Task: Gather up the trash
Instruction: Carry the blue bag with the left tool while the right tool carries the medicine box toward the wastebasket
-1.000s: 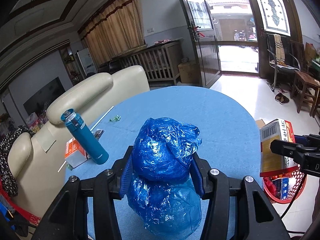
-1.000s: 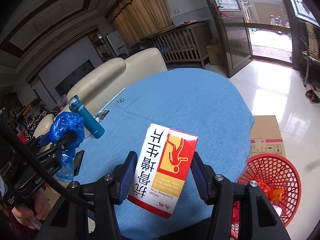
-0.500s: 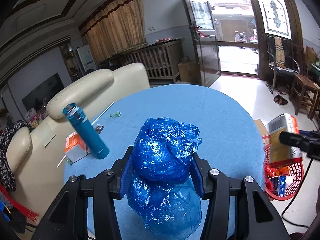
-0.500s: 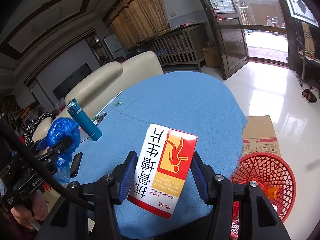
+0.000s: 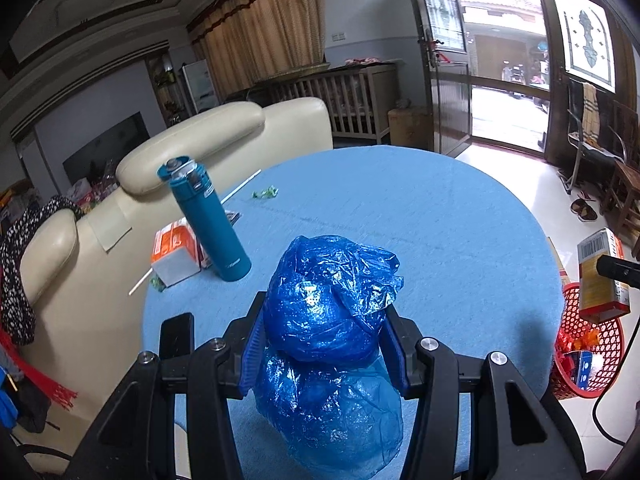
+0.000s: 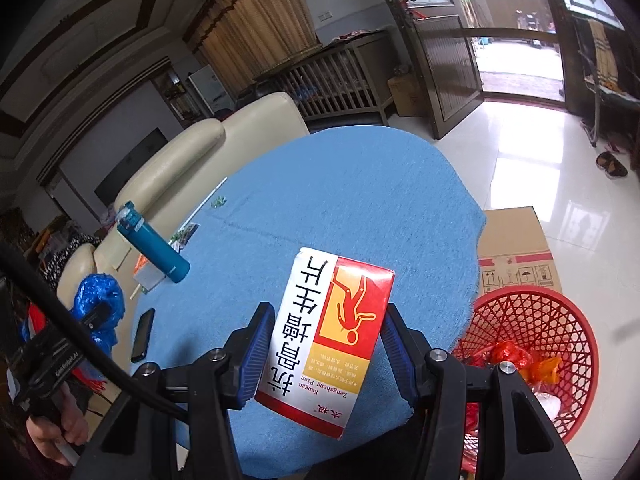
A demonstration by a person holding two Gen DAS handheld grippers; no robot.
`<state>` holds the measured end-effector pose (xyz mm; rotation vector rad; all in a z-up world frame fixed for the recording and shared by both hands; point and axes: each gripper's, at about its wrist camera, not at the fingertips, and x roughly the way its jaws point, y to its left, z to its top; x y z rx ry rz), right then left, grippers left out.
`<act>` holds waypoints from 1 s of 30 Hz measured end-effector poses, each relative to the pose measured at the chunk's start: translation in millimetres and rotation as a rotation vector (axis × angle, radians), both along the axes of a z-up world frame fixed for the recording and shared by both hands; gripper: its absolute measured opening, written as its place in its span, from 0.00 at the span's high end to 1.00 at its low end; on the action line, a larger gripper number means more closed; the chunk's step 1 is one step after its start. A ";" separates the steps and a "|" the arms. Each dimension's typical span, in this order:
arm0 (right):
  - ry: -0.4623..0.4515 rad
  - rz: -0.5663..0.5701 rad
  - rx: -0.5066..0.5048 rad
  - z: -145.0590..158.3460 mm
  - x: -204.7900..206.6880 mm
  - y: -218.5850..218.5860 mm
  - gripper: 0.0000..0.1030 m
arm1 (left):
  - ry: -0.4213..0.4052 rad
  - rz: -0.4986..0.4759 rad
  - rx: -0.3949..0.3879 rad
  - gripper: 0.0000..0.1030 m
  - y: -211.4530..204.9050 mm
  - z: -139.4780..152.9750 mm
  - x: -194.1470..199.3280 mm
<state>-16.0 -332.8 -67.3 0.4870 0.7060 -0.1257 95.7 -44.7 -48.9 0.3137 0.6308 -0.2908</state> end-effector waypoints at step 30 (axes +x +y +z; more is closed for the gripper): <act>-0.001 -0.020 0.030 -5.6 -5.9 -12.0 0.45 | 0.033 0.001 0.004 0.48 -1.3 -6.8 4.8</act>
